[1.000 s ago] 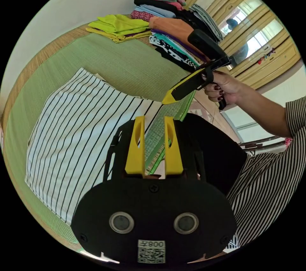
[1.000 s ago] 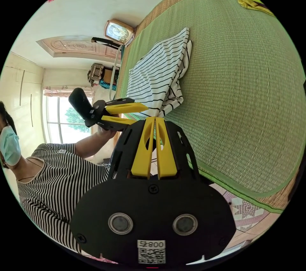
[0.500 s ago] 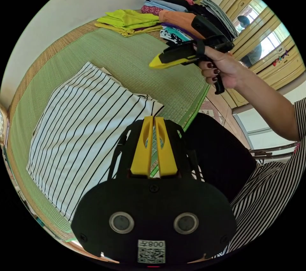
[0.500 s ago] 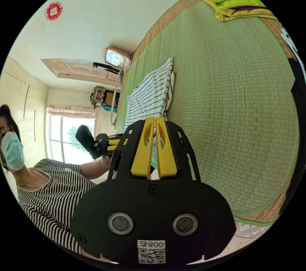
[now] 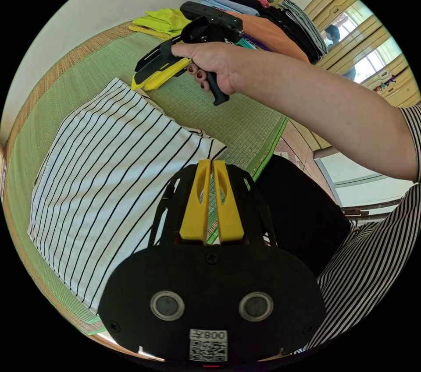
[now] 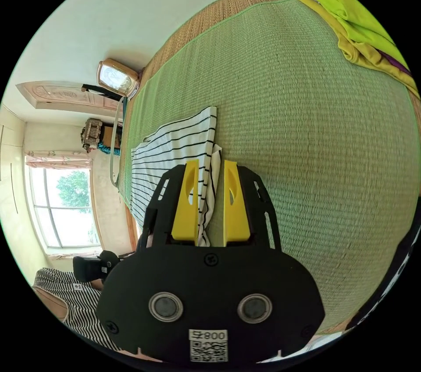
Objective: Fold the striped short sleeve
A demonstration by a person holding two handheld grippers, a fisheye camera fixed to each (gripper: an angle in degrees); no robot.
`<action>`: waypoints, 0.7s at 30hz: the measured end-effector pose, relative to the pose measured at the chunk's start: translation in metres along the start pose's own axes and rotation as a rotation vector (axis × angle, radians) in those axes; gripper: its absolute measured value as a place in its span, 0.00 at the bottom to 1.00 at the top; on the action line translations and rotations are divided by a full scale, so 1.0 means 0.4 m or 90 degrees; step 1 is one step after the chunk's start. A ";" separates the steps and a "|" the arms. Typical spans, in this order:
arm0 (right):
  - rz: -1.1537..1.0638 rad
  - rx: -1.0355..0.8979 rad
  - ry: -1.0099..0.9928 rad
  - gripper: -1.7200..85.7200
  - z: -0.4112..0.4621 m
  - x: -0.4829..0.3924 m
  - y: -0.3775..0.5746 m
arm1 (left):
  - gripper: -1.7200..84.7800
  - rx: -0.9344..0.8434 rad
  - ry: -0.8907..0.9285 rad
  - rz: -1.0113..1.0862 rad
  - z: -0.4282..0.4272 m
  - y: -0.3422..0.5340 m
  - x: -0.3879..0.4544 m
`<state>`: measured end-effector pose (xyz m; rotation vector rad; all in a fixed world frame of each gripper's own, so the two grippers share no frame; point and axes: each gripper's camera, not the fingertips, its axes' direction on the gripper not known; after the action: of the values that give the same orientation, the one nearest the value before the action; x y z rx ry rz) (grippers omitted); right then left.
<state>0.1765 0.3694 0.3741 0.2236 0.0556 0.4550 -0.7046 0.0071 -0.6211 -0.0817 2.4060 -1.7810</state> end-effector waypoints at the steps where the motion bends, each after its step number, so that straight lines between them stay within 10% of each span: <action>1: 0.002 0.003 -0.007 0.11 0.006 -0.001 -0.007 | 0.03 0.001 0.003 -0.001 0.006 -0.003 0.002; 21: 0.015 -0.013 -0.014 0.04 0.032 -0.006 -0.033 | 0.03 0.009 -0.017 0.004 -0.010 -0.007 0.054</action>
<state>0.1813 0.3540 0.3835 0.2102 0.0263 0.4764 -0.7268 0.0073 -0.6193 -0.0964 2.3728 -1.7817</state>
